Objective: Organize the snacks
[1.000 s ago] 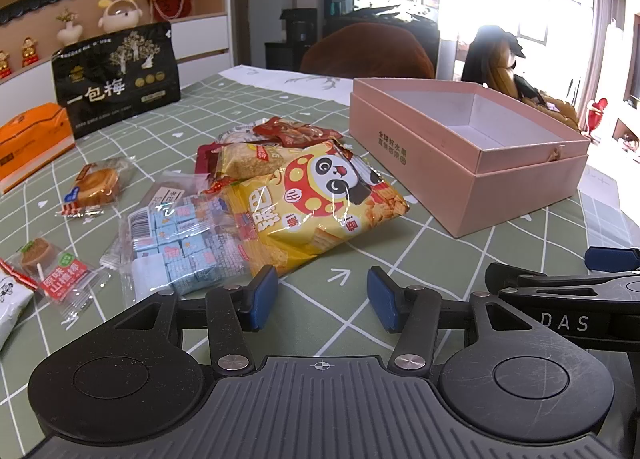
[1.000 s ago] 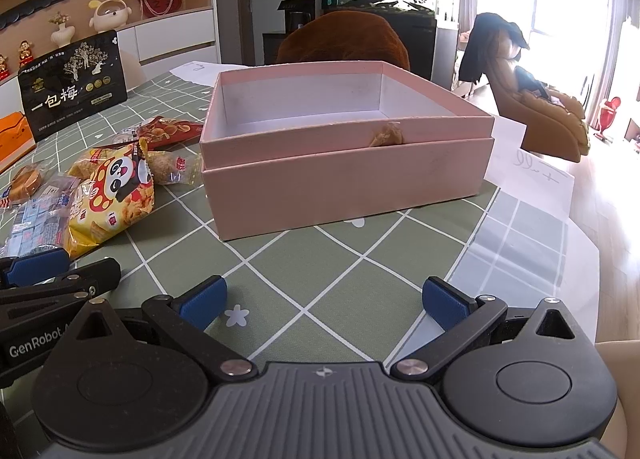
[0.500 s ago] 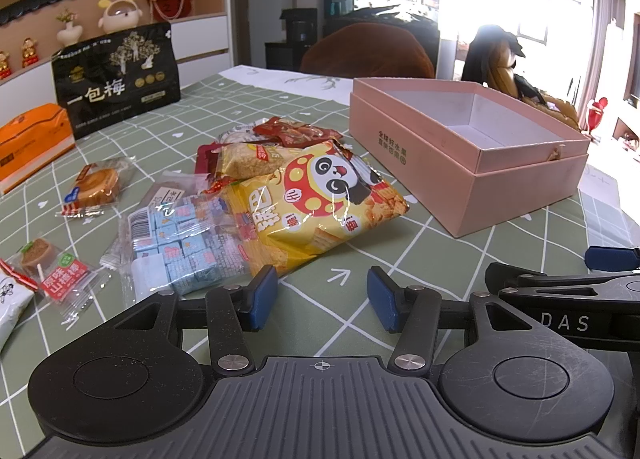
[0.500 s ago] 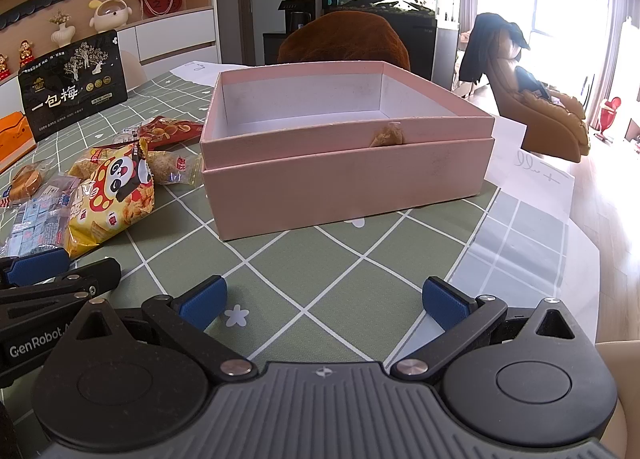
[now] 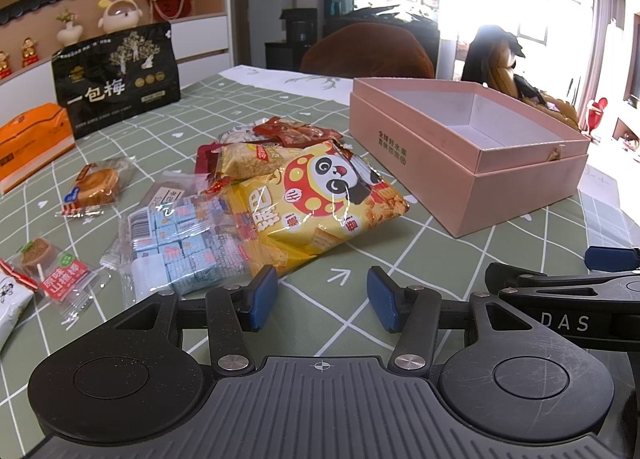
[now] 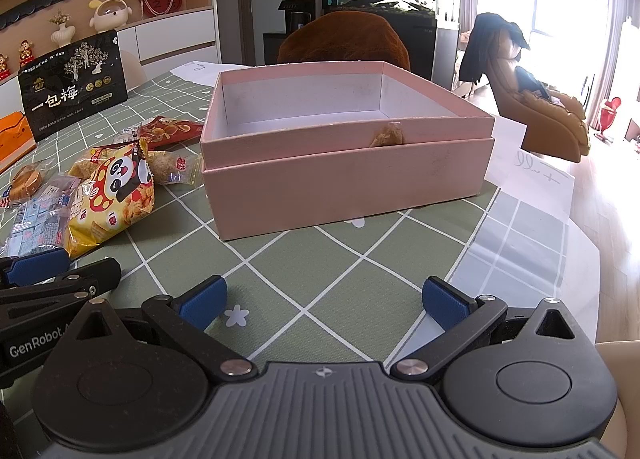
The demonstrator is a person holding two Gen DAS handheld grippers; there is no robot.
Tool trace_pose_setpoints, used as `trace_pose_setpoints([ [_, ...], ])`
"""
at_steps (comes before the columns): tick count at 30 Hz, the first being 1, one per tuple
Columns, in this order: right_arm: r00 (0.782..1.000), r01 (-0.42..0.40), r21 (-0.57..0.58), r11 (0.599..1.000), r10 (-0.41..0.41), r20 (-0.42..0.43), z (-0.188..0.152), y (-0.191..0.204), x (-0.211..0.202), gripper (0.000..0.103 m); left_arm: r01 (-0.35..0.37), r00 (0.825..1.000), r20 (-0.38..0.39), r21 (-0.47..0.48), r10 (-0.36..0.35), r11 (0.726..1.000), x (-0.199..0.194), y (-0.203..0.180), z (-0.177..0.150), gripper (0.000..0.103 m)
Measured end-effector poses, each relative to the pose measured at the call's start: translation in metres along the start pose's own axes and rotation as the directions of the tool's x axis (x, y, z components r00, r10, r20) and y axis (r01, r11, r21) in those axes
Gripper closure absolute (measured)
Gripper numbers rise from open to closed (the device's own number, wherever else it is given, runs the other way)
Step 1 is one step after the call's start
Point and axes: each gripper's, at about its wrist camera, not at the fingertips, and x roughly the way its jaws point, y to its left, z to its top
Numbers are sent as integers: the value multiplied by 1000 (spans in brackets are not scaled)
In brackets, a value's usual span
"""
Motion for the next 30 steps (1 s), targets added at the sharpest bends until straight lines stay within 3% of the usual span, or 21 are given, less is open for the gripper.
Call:
trace_pose_setpoints([
  [23, 1000, -5, -4, 1000, 5, 0, -1, -2, -2, 0, 2, 1000, 0, -4, -2, 1000, -3, 1, 3, 46],
  [26, 1000, -9, -8, 1000, 9, -2, 1, -1, 0, 0, 28, 1000, 1, -15, -28, 999, -10, 4, 1, 53],
  [30, 988, -76, -54, 996, 67, -140, 17, -1, 3, 0, 104, 992, -59, -91, -109, 990, -33, 30, 10, 60],
])
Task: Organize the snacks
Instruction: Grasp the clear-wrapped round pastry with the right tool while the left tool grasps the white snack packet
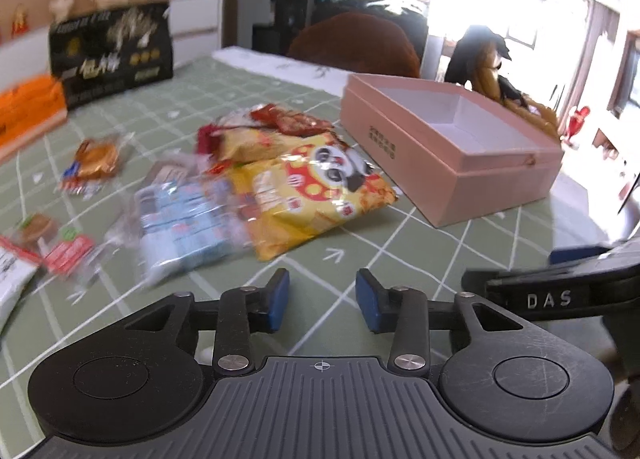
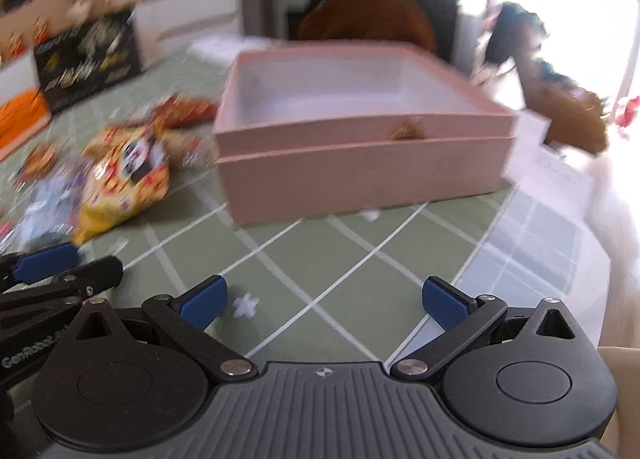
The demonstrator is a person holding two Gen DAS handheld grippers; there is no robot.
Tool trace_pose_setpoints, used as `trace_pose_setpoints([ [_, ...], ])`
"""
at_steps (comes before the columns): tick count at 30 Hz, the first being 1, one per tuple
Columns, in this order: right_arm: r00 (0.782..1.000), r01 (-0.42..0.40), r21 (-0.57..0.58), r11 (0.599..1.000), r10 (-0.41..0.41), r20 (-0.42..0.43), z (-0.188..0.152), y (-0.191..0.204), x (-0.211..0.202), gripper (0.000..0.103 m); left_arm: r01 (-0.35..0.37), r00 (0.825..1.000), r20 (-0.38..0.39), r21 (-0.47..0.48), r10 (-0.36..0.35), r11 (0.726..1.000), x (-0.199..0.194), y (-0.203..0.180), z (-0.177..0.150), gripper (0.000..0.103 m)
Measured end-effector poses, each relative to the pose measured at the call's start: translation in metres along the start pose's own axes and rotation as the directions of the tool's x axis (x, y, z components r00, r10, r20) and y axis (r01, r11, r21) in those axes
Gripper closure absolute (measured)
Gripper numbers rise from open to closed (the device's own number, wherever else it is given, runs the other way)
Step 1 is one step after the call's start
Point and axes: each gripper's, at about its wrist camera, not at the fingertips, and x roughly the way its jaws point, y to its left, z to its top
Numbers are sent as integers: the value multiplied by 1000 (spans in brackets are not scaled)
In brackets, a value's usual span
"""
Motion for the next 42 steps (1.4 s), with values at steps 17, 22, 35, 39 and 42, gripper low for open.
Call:
trace_pose_setpoints([
  [17, 987, -137, -207, 969, 115, -114, 45, 91, -22, 0, -361, 932, -113, -218, 344, 907, -48, 209, 24, 57],
  [22, 953, -293, -236, 927, 264, -150, 106, 158, -20, 0, -302, 953, -90, -191, 290, 934, -45, 189, 19, 51],
  [35, 892, -335, -169, 927, 254, -375, 170, 321, 117, 18, -205, 978, -39, -299, 203, 932, -73, 174, 15, 53],
  [39, 893, -345, -263, 901, 229, -388, 165, 336, 120, 49, -209, 978, -75, -334, 195, 919, -69, 185, 12, 53],
  [42, 898, -351, -324, 878, 217, -383, 165, 322, 104, 49, -216, 975, -126, -307, 185, 927, -60, 175, 5, 53],
])
